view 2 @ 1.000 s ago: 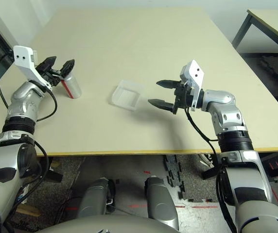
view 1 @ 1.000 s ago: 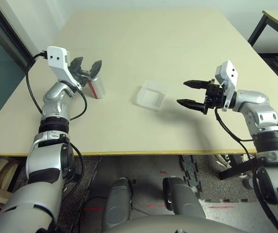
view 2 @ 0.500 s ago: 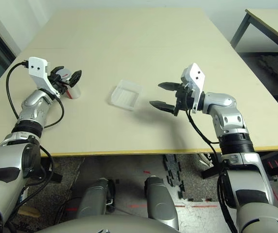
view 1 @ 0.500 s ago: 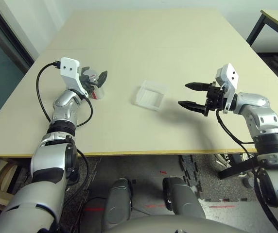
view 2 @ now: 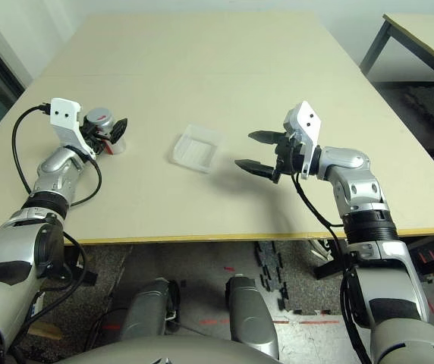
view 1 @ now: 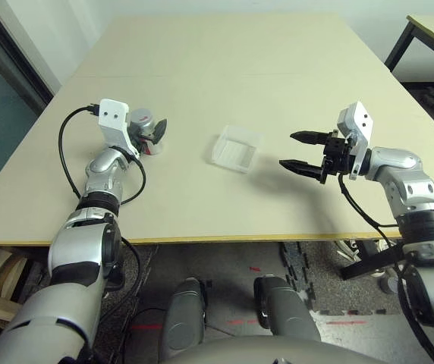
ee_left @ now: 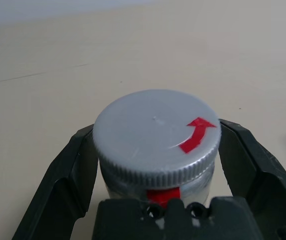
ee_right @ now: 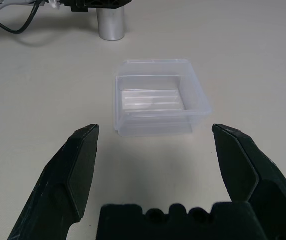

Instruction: Pour the medicine from the bottle into the box.

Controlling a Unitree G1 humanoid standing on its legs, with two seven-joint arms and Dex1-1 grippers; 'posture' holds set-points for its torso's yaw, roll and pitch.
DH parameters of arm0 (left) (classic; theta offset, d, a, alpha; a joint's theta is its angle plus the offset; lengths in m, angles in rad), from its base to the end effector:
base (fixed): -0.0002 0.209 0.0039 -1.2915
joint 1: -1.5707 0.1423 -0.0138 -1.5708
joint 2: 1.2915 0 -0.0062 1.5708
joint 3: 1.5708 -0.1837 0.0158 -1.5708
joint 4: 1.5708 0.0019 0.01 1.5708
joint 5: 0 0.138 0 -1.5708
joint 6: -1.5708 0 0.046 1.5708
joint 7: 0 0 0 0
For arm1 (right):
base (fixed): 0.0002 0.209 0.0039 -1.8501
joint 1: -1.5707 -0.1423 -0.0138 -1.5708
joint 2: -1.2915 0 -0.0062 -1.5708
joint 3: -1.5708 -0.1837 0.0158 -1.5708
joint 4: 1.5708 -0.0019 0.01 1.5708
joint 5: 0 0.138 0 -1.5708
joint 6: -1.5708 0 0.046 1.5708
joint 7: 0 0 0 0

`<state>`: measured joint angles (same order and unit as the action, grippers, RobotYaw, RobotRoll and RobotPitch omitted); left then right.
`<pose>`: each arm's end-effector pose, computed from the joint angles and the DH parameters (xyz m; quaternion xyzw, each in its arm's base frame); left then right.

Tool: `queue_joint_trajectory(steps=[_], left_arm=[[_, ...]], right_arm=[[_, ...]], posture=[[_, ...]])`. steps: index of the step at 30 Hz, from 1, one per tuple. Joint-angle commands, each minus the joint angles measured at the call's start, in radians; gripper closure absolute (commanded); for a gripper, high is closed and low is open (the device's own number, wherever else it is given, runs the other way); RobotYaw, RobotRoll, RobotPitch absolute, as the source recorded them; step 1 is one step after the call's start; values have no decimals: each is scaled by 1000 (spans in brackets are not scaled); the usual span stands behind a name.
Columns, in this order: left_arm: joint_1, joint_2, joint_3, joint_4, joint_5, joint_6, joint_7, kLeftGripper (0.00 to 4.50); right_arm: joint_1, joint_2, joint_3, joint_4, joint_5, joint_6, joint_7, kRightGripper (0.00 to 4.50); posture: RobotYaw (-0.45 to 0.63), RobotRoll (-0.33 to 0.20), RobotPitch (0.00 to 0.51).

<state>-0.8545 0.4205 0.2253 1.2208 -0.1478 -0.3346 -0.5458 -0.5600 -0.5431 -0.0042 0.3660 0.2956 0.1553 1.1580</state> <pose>0.3268 0.2601 0.1011 0.0330 -0.0124 -0.1233 0.9917 0.2997 -0.2455 0.1433 -0.1065 0.0308 0.5107 0.8526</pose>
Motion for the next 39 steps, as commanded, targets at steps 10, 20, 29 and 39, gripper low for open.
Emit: queue_joint_trajectory(steps=[10, 20, 29, 39], left_arm=[[-2, -11, -4, 41, 32, -15, 17, 40], [-2, -16, -12, 56, 59, -18, 34, 40], [0, -19, -17, 66, 73, -16, 42, 40], [-5, -17, -10, 72, 80, -5, 48, 1362]], right_arm=[[28, -14, -2, -36, 3, 11, -12, 0], [28, -13, -3, -38, 2, 12, -19, 0], [33, -11, 0, -50, 3, 18, -24, 0], [26, -10, 0, -48, 0, 13, -32, 0]], posture=[[-187, 0, 97], [-192, 0, 98], [-195, 0, 102], [-197, 0, 96]])
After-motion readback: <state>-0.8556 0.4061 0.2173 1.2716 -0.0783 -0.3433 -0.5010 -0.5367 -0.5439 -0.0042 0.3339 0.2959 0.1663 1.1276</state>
